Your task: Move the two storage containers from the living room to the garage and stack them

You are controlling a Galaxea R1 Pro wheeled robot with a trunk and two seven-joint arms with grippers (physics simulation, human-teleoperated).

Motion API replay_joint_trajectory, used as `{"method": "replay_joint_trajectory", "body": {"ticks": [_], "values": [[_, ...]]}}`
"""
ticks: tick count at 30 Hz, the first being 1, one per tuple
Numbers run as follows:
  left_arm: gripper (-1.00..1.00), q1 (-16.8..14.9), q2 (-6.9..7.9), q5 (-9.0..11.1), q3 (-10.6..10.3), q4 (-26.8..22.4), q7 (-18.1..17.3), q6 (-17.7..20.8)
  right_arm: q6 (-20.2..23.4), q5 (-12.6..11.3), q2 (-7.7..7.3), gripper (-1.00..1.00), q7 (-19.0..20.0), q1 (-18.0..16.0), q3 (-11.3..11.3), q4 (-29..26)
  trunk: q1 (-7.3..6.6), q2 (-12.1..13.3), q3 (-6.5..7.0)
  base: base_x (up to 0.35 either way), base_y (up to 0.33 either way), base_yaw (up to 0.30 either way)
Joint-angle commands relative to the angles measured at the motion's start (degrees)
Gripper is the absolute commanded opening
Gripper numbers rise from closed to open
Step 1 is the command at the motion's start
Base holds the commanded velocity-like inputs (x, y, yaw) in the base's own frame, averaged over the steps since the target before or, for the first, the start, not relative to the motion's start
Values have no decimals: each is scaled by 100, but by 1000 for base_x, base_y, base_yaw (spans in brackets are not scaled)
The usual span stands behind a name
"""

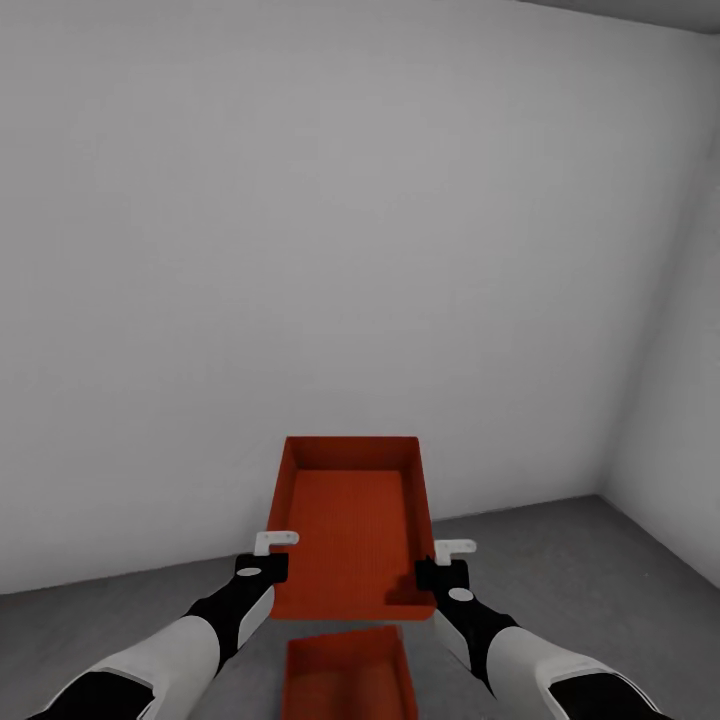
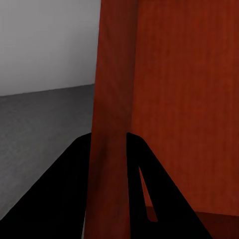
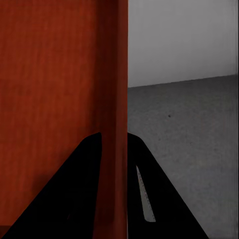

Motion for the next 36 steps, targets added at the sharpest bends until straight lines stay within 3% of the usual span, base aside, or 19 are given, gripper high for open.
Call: {"method": "replay_joint_trajectory", "body": {"ticks": [1,16,28,36], "values": [[-100,-8,6,-90,60,-28,198,-59,-27,-91,-46,-100,-361,-5,-17,279,1,-6,-7,0,0,-221],[-100,-8,6,-90,67,-24,207,-59,-27,-84,-53,-100,-360,-5,-23,278,1,-6,-7,0,-2,-24],[-100,-8,6,-90,69,-27,212,-59,-27,-90,-53,-100,-359,-5,-22,278,1,-6,-7,0,-206,0],[-100,-8,6,-90,69,-20,208,-90,-27,-79,-51,-100,-359,-5,-22,277,1,-6,3,0,-48,78]]}}
